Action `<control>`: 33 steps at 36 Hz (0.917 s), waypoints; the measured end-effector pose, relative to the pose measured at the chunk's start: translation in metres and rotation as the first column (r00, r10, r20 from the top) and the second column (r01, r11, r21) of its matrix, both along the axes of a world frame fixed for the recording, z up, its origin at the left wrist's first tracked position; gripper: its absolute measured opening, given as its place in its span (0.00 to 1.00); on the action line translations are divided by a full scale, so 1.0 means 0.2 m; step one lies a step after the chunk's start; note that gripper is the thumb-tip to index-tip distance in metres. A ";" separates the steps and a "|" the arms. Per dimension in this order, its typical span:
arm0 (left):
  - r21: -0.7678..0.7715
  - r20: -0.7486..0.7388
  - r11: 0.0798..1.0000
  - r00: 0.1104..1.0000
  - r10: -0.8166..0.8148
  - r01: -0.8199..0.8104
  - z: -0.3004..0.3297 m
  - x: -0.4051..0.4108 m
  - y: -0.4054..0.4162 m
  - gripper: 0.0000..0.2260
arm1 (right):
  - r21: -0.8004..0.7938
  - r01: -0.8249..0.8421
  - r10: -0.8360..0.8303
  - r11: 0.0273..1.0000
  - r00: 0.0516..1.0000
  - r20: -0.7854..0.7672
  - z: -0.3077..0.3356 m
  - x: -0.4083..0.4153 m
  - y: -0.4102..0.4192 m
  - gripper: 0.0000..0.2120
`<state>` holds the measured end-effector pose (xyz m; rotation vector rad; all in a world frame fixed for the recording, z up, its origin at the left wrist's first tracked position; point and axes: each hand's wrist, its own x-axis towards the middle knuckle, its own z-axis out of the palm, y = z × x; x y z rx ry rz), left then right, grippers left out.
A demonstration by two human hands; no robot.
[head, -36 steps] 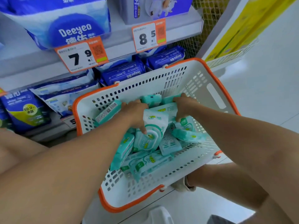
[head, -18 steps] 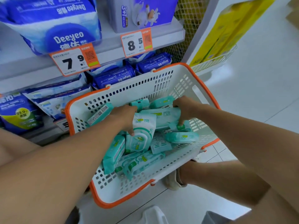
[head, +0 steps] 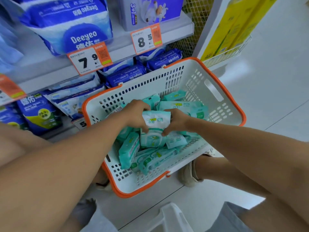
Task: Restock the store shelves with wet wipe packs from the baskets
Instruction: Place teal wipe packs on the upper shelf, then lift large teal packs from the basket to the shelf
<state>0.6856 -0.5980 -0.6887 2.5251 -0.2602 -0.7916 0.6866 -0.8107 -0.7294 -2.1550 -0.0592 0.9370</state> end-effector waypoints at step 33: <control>-0.968 0.145 0.242 0.640 0.755 -0.066 1.59 0.19 0.03 0.22 | 0.944 0.081 -0.558 0.319 0.821 0.118 1.81 0.44 0.07 0.26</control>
